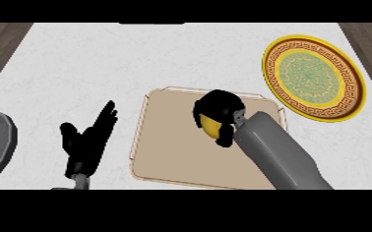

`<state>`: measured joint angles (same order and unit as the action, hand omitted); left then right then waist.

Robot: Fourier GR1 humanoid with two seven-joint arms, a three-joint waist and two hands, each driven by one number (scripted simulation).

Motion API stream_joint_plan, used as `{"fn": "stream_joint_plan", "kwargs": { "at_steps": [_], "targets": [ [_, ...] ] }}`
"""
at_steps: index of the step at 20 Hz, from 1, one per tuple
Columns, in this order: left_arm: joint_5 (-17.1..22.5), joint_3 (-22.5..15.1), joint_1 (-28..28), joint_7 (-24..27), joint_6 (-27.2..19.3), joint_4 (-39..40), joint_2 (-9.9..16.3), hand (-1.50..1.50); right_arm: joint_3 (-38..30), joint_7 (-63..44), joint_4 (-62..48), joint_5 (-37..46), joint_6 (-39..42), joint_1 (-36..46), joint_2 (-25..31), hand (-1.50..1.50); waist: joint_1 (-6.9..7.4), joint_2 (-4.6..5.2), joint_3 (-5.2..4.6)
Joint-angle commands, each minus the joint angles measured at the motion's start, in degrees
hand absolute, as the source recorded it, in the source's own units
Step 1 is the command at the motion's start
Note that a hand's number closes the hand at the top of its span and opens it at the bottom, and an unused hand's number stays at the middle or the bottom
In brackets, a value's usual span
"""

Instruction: Pick the lemon from the tray and place it in the plate

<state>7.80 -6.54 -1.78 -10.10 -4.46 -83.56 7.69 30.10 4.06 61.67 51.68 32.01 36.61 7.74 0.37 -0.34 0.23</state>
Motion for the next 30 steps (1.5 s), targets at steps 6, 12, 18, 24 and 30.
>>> {"fn": "stream_joint_plan", "kwargs": {
  "at_steps": [6,12,18,24,30],
  "targets": [
    [-0.1,0.8,0.3,-2.7,0.2,-0.1,0.5,0.0,-16.0,-22.3,-7.6,2.9,-11.5,2.1,-5.7,1.5,-0.82,0.76,-0.2],
    [0.0,1.1,-0.6,-2.6,-0.1,-1.2,0.5,0.0,-27.9,-44.7,-6.7,6.1,-28.0,6.9,-6.2,1.5,-1.32,0.74,-0.28],
    [0.1,-0.3,0.0,-3.2,1.3,-1.9,0.5,0.0,-28.6,-63.3,-6.1,21.5,-47.6,15.8,-5.1,1.5,2.84,1.36,-0.48],
    [-0.9,-1.3,2.8,-3.2,0.9,-0.7,-0.5,0.0,-30.3,-79.8,-9.2,35.8,-60.6,20.6,-7.0,1.5,3.31,1.97,-0.43],
    [-0.6,-1.1,1.7,-3.7,1.3,-0.2,-0.2,0.0,-36.5,-84.5,-8.3,45.1,-69.9,19.0,-7.6,1.5,2.4,1.68,-0.24]
  ]
}}
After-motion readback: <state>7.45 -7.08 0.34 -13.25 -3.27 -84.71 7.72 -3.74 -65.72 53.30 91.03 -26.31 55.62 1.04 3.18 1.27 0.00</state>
